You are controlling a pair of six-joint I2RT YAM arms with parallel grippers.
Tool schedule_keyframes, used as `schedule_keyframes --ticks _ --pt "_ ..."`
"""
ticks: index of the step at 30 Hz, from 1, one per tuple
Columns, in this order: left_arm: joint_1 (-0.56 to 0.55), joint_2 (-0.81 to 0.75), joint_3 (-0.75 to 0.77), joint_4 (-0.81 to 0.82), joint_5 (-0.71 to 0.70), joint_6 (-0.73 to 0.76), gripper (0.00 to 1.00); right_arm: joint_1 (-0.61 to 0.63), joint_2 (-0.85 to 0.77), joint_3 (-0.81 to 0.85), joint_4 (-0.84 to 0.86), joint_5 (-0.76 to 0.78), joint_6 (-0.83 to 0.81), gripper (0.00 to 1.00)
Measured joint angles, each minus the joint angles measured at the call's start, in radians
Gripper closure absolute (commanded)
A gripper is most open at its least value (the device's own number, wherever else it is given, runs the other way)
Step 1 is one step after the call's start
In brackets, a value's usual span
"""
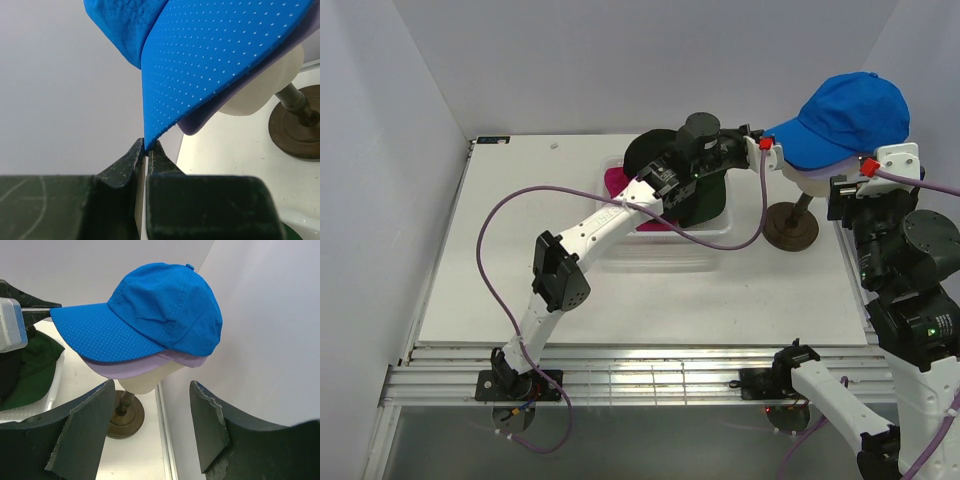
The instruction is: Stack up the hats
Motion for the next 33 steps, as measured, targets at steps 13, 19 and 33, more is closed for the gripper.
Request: schedule_keyframes --ticks 13,19,33 --pt "-0.034 -0.003 0.003 -0.011 -0.079 0.017 0.87 0.000 0.000 0.000 -0.007 0.033 0.008 0.34" --pt "-0.039 -0.003 0.005 -0.016 -0.085 0.026 0.72 0.000 0.014 0.000 -0.012 0.065 0.014 0.34" --pt "-0.048 -0.014 0.014 -0.177 -0.003 -0.018 0.43 0.000 0.046 0.001 -0.033 0.082 0.032 0.32"
